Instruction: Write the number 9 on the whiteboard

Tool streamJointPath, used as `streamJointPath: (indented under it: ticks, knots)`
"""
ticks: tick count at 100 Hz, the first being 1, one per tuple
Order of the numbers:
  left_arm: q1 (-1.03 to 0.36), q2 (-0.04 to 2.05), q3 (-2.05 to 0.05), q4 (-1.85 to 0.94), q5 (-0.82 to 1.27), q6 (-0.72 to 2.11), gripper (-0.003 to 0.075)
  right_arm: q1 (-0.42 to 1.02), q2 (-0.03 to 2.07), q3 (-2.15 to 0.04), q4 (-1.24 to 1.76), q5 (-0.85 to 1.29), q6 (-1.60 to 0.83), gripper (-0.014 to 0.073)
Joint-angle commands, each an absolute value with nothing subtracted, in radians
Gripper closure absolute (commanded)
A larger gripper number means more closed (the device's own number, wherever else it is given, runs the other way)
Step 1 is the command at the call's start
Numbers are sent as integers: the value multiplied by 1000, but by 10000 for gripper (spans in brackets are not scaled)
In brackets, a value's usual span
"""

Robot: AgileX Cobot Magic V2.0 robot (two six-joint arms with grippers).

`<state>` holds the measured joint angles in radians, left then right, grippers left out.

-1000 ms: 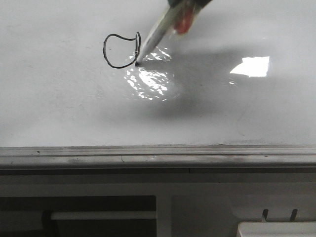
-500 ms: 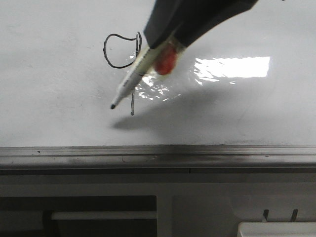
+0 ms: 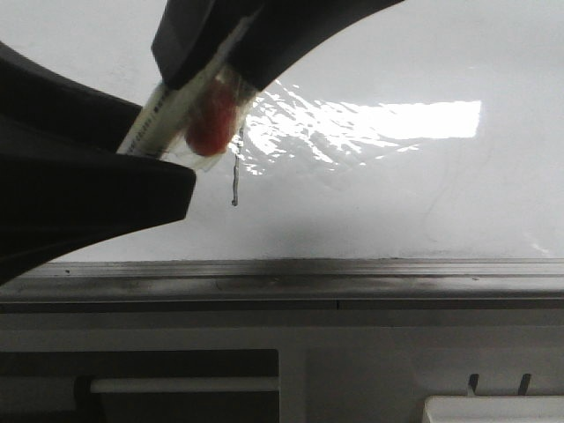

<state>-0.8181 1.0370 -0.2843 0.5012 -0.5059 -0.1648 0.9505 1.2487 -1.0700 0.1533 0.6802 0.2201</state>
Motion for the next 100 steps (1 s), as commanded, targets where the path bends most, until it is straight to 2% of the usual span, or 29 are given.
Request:
streamJointPath:
  ticks: [1,25,32,46,66,75,83,90,95,100]
  knots:
    - [-826,1039,-316,487,-618,-175,365,953,1220,-1106,157,638,222,663]
    - [-826,1039,-316,487,-611,-175,379,953,1220,-1106,143,648,222,663]
    - [-826,1039,-316,487,-609,-175,456,953,1220,-1106,143,654,222,663]
    - [-826,1039,-316,487,-609,-175,741,953,1220,-1106,161,664,222,663]
    - [-826,1039,-316,487,-609,-175,740,953,1220,-1106,165,660,222,648]
    - [-826,1039,-316,463,-609,-175,740,953,1220,-1106,165,662,222,538]
    - [-826,1039,-316,372,-609,-175,740,953,1220,-1106,165,658,222,338]
    - [-826,1039,-316,266,-609,-175,740,953,1220,-1106,165,654,222,208]
    - [-826,1039,-316,167,-605,-175,740,953,1220,-1106,165,657,222,160]
    - [-826,1039,-316,61,-591,-175,740,953,1220,-1106,165,668,222,152]
